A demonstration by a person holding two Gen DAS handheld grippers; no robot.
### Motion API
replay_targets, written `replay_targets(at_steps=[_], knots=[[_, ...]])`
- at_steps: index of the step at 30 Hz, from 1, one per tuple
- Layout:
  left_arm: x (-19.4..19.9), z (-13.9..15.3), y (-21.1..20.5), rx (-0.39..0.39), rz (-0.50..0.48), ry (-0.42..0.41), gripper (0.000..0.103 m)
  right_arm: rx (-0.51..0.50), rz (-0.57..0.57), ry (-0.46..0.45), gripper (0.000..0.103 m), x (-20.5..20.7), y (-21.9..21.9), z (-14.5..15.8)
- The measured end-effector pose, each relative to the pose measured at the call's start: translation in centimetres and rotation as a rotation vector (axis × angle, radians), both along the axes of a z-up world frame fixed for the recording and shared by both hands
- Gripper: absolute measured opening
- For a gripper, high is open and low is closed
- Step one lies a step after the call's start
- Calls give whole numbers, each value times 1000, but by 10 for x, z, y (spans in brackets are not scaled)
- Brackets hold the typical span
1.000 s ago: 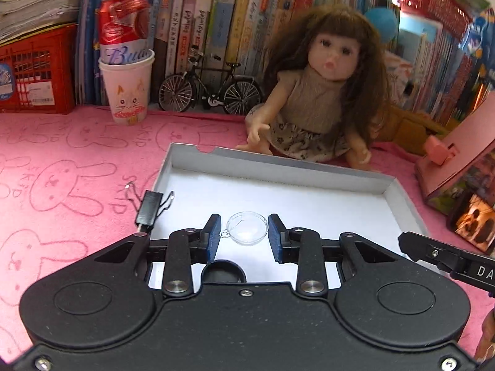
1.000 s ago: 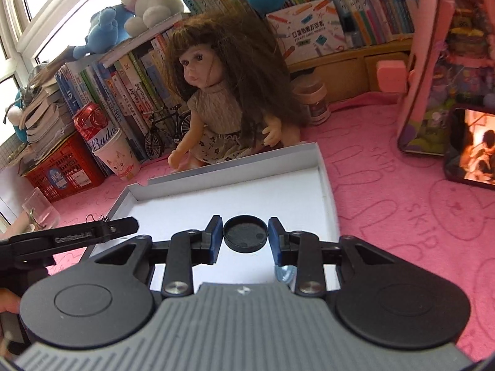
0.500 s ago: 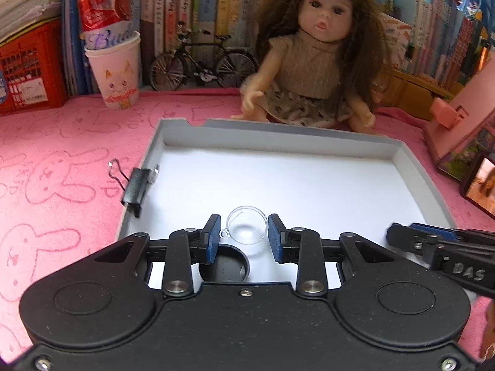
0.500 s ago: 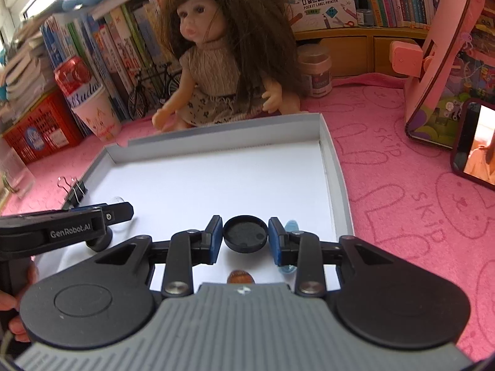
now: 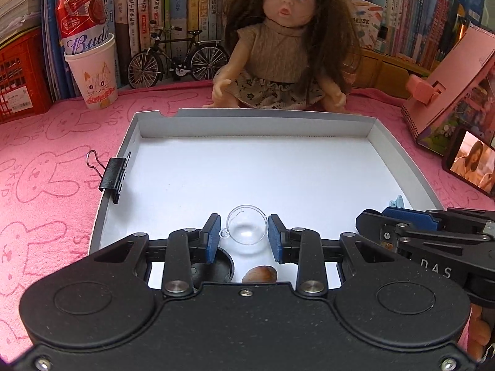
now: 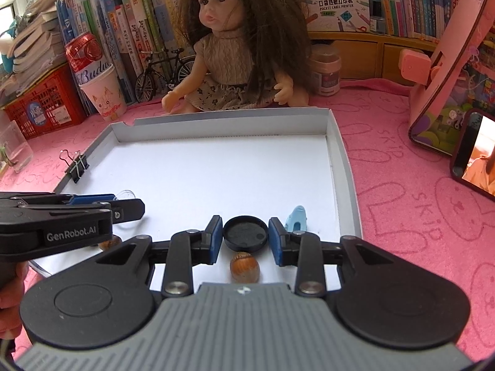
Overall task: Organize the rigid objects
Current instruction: 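Open both grippers to drop the lid and cap into the tray, then move both grippers back to the loose objects on the table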
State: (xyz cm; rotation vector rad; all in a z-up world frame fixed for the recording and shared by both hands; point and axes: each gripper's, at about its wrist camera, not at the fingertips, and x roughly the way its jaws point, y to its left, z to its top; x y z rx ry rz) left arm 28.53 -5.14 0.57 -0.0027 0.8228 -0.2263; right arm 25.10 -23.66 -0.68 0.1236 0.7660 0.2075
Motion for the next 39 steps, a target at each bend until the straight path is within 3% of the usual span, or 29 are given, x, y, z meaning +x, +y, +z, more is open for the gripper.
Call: replay_targets(at_steps=[1, 2, 4, 6, 13, 23, 33, 39], knots=[[-1, 0, 0, -2, 1, -3, 32, 6, -2, -4, 44, -1, -1, 1], [-3, 1, 1, -6, 2, -8, 34, 9, -7, -9, 54, -3, -2, 2], [-7, 5, 4, -15, 2, -30, 48, 20, -1, -27, 60, -8, -4, 6], [-12, 9, 7, -19, 3, -55, 54, 18, -3, -49, 67, -14, -7, 11], [-41, 24, 13, -44, -15, -118, 75, 46, -8, -106, 79, -37, -22, 26], [-94, 41, 9, -37, -63, -218, 80, 52, -17, -175, 90, -75, -27, 38], [-139, 40, 11, -45, -102, -244, 81, 12, -6, -255, 102, -108, -23, 45], [-164, 36, 16, -38, -119, -266, 81, -6, 19, -287, 103, -130, -22, 44]])
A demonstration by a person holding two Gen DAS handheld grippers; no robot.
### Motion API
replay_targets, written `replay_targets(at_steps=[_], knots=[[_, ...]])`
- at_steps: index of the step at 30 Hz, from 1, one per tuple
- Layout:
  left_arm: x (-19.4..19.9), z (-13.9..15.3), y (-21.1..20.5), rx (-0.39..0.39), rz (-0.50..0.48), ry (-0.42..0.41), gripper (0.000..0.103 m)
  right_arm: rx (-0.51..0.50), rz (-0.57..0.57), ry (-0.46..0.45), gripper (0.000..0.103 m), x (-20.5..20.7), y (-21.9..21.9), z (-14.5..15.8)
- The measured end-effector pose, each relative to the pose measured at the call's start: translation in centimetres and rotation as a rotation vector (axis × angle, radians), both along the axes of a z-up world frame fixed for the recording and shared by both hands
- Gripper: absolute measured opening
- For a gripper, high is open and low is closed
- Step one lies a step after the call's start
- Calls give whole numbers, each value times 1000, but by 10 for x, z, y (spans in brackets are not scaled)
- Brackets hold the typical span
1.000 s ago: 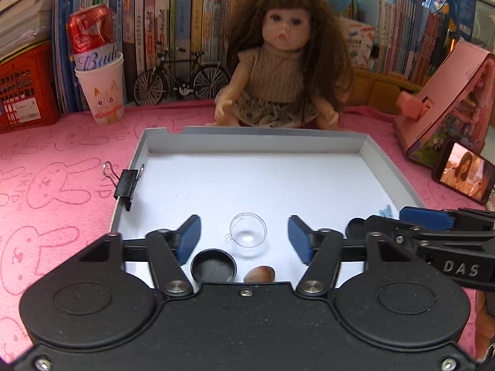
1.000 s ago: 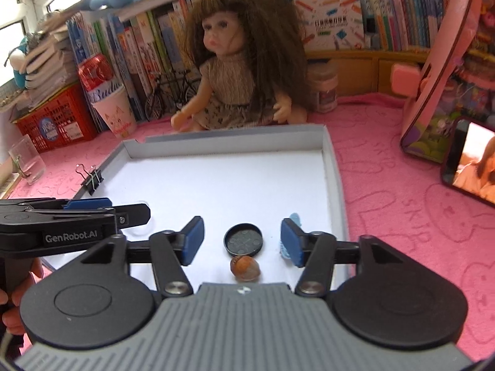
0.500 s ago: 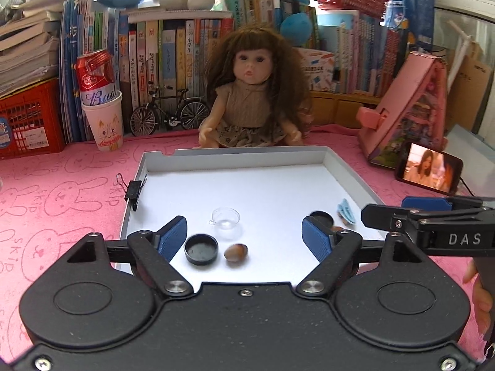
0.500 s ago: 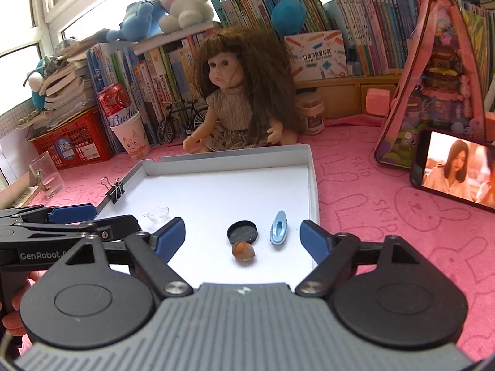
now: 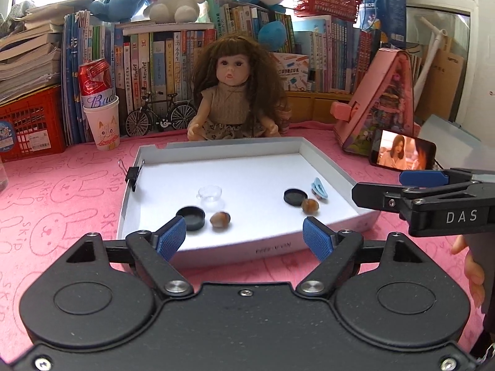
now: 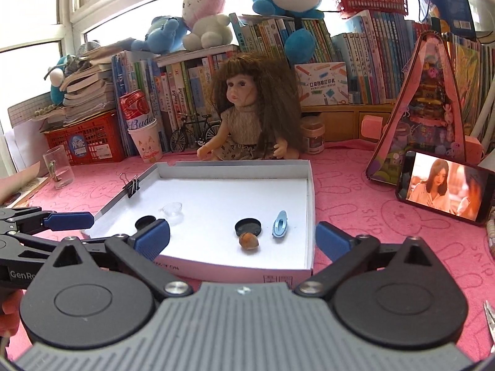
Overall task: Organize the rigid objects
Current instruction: 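Move both grippers back to the loose objects on the table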
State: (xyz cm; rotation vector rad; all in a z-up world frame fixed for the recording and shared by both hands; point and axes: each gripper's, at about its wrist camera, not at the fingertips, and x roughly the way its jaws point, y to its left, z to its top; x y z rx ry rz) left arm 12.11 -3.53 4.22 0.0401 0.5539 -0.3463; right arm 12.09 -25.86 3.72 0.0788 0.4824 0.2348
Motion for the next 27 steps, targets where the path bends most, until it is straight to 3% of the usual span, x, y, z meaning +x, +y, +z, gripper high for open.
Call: replay_targets(at_steps=[8, 17, 20, 22, 27], knots=[[-32, -7, 9, 4, -16, -13, 81, 43, -10, 18, 103, -25, -7, -12], [-70, -18, 18, 6, -68, 0, 79, -32, -12, -52, 103, -67, -4, -23], [-84, -25, 22, 4, -96, 13, 67, -56, -20, -59, 103, -83, -5, -29], [-94, -29, 25, 14, -131, 19, 45, -63, -26, -67, 103, -95, -6, -33], [-116, -34, 30, 13, -191, 36, 35, -77, 16, -65, 88, -122, -6, -38]])
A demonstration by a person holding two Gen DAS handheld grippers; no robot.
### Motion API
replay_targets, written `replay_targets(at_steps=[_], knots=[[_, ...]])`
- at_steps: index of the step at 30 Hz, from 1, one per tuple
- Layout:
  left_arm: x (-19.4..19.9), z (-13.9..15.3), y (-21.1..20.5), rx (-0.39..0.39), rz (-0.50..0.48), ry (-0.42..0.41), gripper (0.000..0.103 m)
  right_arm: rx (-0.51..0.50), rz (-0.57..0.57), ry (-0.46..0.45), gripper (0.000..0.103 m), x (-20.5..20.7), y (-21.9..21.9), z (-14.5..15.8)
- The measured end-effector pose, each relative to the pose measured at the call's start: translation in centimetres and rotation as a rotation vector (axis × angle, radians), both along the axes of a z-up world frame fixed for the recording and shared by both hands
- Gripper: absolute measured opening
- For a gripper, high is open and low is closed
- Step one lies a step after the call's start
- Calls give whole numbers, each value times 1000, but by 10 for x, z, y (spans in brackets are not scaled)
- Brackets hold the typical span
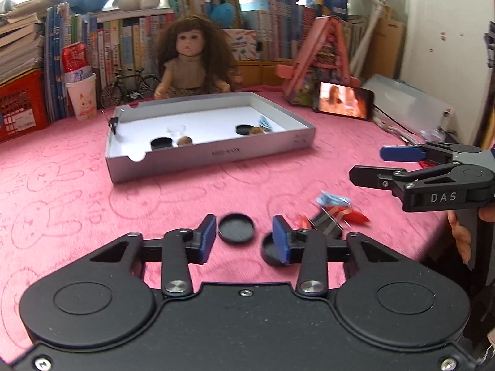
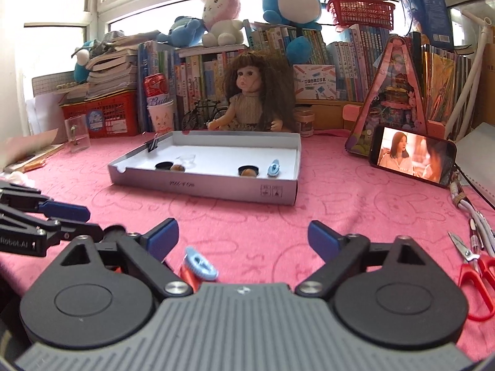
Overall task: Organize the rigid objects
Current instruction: 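Move both grippers back to the loose objects on the table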
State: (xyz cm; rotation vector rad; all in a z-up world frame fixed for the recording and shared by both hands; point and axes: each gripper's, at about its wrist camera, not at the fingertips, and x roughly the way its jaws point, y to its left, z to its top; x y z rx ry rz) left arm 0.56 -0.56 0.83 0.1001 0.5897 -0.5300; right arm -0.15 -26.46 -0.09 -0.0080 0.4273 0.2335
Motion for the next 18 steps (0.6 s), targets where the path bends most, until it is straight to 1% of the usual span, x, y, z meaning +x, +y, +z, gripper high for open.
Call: replay_targets(at_steps=[1, 4, 6, 9, 10, 13, 14, 16, 18], knots=[[-3, -1, 1, -8, -12, 9, 35, -4, 10, 4, 86, -4, 1, 0], [-11, -5, 2, -21, -44, 29, 35, -16, 33, 28, 76, -13, 4, -3], [-14, -9, -1, -14, -51, 38, 35, -25, 50, 58, 63, -16, 8, -7], [-13, -17, -6, -13, -51, 64, 35, -31, 70, 91, 53, -17, 13, -13], [-13, -18, -7, -16, -49, 62, 35, -34, 75, 97, 50, -17, 14, -15], [-11, -19, -15, -9, -42, 34, 35, -44, 91, 121, 39, -15, 19, -19], [-10, -20, -18, -11, -40, 29, 35, -52, 93, 123, 28, -14, 21, -21], [-8, -23, -23, -10, -39, 17, 35, -71, 97, 114, 22, -13, 24, -21], [-8, -24, -28, 9, -23, -9, 30, -79, 94, 108, 17, -13, 26, -20]])
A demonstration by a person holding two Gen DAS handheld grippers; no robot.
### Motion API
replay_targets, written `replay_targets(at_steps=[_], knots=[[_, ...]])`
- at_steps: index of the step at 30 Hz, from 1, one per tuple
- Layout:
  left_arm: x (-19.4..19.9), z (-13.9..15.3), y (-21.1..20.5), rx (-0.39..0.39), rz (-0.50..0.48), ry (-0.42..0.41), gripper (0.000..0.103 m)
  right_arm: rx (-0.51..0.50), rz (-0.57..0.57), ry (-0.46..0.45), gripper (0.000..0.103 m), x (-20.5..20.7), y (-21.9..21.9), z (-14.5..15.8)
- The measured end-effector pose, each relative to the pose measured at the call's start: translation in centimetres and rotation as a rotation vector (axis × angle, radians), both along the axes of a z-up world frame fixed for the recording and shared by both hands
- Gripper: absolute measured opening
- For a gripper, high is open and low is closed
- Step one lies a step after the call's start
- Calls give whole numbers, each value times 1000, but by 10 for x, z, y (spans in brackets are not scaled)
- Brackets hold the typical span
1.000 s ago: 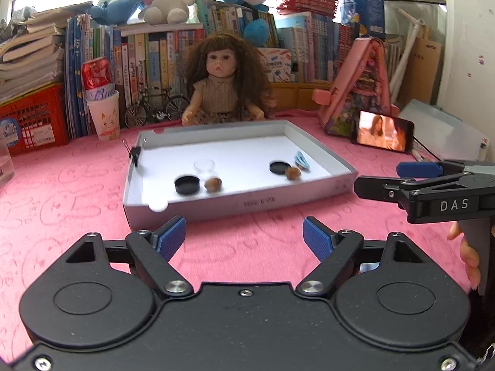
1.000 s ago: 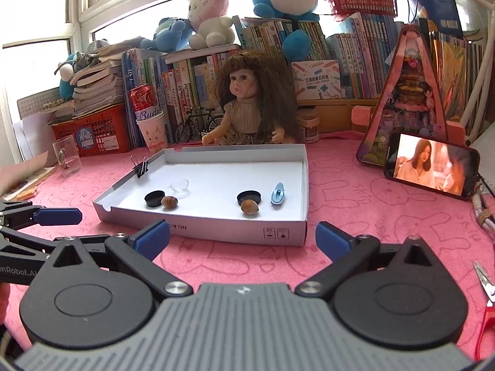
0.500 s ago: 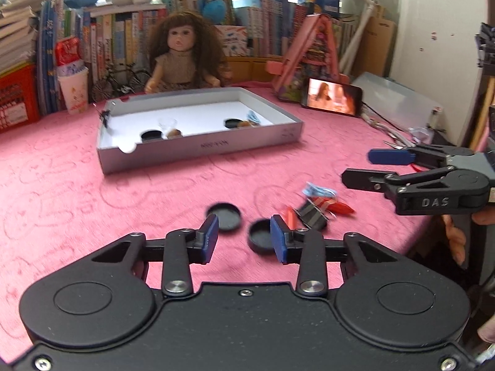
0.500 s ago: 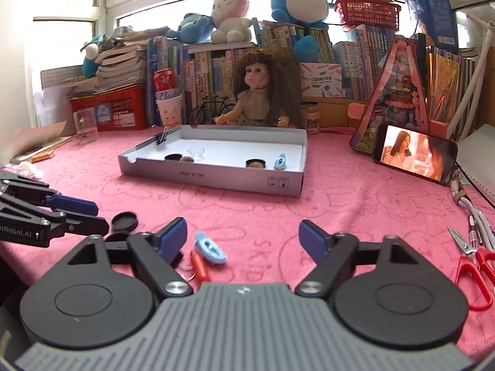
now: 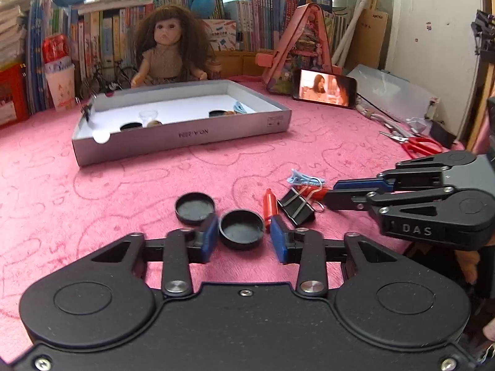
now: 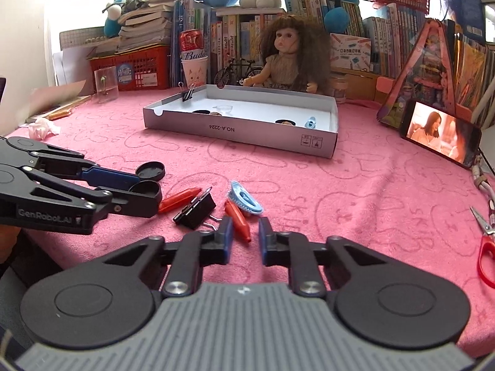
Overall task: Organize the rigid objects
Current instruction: 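Move both grippers back to the loose objects on the table, then grasp a black round cap with the left gripper while the right grasps the red marker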
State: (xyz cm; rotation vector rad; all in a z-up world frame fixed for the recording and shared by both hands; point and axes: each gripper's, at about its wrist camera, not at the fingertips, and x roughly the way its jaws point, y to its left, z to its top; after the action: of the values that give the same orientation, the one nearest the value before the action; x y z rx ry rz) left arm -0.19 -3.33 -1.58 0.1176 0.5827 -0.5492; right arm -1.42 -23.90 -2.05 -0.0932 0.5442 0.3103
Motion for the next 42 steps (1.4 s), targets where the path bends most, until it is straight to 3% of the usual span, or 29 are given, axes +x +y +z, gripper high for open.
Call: replay_targets(at_steps=[13, 14, 15, 16, 24, 29, 31, 33, 36, 42], knots=[[7, 1, 21, 35, 71, -12, 30, -50, 7, -3, 18, 0, -16, 1], [8, 1, 23, 37, 76, -12, 30, -51, 3, -3, 25, 0, -18, 1], [8, 1, 24, 39, 83, -14, 30, -51, 0, 1, 39, 2, -19, 1], [8, 1, 26, 39, 91, -16, 31, -53, -3, 4, 41, 2, -20, 1], [11, 0, 32, 42, 151, -31, 34, -62, -103, 12, 44, 7, -35, 2], [7, 1, 32, 50, 172, -40, 37, 22, -167, 40, 47, 13, -45, 4], [3, 1, 33, 31, 195, -35, 40, 86, -181, 38, 54, 11, -45, 7], [-1, 1, 32, 16, 233, -45, 42, 134, -210, 18, 64, 6, -41, 7], [-7, 0, 26, 10, 292, -81, 42, 127, -250, -33, 65, 1, -25, 3], [-11, -4, 13, 41, 313, -120, 43, 129, -305, -95, 69, -6, -2, -9]])
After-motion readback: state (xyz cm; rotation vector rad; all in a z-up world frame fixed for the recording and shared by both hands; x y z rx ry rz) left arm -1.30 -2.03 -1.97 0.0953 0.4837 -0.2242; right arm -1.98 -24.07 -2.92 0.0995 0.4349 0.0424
